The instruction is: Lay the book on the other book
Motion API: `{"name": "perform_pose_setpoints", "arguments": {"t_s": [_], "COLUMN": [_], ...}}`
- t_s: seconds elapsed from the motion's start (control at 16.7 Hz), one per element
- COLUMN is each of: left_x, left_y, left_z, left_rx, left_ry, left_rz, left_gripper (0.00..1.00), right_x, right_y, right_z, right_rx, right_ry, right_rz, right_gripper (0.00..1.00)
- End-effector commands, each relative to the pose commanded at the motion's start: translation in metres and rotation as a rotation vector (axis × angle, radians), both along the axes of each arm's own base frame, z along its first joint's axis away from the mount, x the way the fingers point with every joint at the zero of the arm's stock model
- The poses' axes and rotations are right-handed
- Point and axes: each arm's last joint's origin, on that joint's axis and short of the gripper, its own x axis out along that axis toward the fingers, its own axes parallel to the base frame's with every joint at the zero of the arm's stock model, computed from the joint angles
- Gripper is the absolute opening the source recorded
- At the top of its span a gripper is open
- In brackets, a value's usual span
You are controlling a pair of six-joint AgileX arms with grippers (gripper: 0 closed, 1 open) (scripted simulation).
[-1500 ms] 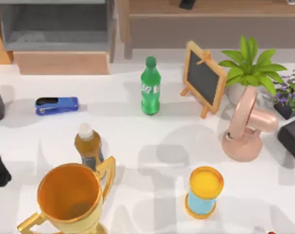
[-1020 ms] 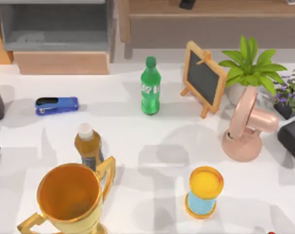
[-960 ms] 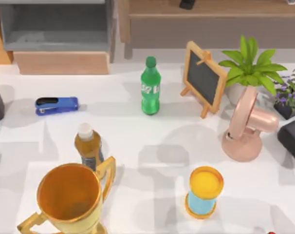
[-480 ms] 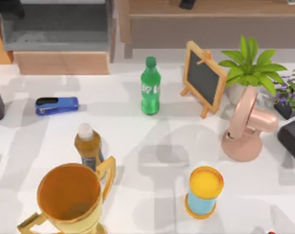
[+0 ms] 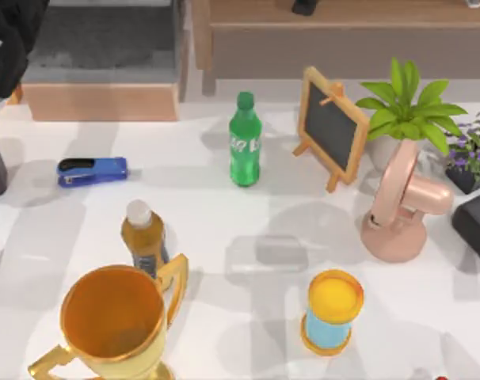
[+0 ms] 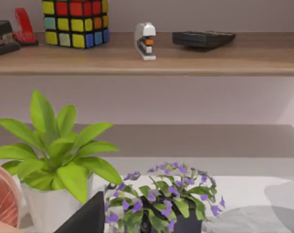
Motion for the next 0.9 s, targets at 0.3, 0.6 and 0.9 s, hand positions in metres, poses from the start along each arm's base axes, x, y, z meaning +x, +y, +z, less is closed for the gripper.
{"name": "perform_pose_setpoints", "arguments": {"t_s": [0.3,0.6,0.9], "left_x": [0.017,0.02,0.042], "left_y": [-0.005,-0.004,-0.006], "left_z": [-0.01,-0.01,-0.01], "left_rx": [0.001,0.001,0.001], "left_ry": [-0.01,-0.009,-0.01], "left_rz": [0.005,0.006,0.005], "left_gripper": [1.0,1.0,1.0], "right_x": [0.0,0.0,0.0], "right_y": [0.0,0.0,0.0], "right_z": [0.0,0.0,0.0], "right_rx": [0.0,0.0,0.0], "right_ry": [0.0,0.0,0.0], "right_rz": [0.0,0.0,0.0], "right_gripper": [1.0,1.0,1.0]}}
